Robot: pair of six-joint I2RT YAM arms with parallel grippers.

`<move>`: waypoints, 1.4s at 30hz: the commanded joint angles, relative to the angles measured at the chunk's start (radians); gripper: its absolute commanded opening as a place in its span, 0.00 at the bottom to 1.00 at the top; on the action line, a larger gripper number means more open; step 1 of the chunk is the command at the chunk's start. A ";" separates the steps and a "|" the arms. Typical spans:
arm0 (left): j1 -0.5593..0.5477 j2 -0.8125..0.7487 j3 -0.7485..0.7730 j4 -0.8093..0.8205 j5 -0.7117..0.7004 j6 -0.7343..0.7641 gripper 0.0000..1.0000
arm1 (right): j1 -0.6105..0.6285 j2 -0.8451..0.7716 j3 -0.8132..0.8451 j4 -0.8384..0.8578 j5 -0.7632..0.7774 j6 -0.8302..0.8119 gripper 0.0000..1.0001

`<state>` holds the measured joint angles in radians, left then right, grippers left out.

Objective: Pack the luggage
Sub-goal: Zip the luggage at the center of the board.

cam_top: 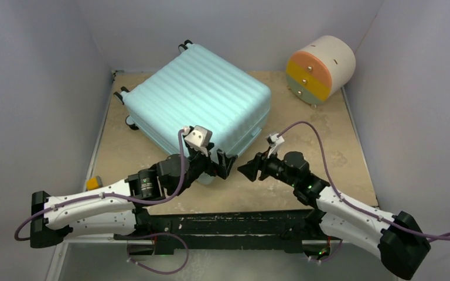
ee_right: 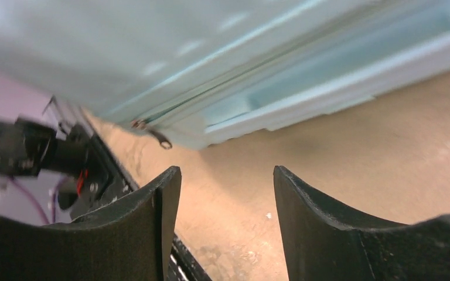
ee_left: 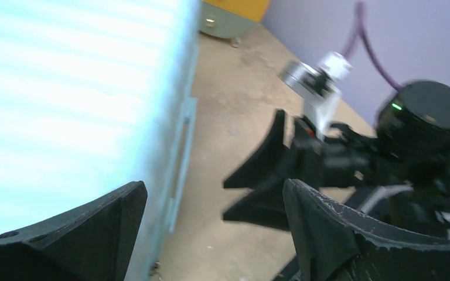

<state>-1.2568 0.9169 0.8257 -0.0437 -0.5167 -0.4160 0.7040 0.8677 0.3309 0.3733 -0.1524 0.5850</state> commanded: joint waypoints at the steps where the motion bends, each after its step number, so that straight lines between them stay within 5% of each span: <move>1: 0.076 0.000 -0.002 -0.004 -0.157 0.079 0.92 | 0.093 0.026 0.018 0.140 -0.121 -0.252 0.61; 13: 0.157 -0.047 -0.002 0.002 -0.097 0.059 0.91 | 0.248 0.337 0.068 0.508 -0.069 -0.311 0.51; 26: 0.157 -0.107 -0.037 -0.061 -0.136 0.039 0.90 | 0.285 0.534 0.120 0.641 0.030 -0.289 0.58; 38: 0.157 -0.158 -0.056 -0.124 -0.153 -0.004 0.90 | 0.328 0.628 0.128 0.689 0.133 -0.237 0.41; 42: 0.157 -0.169 -0.063 -0.133 -0.157 -0.013 0.90 | 0.346 0.641 0.147 0.662 0.172 -0.229 0.24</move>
<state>-1.1007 0.7647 0.7753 -0.1612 -0.6533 -0.4065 1.0328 1.4807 0.4236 1.0431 -0.0475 0.3397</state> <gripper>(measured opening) 0.901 0.316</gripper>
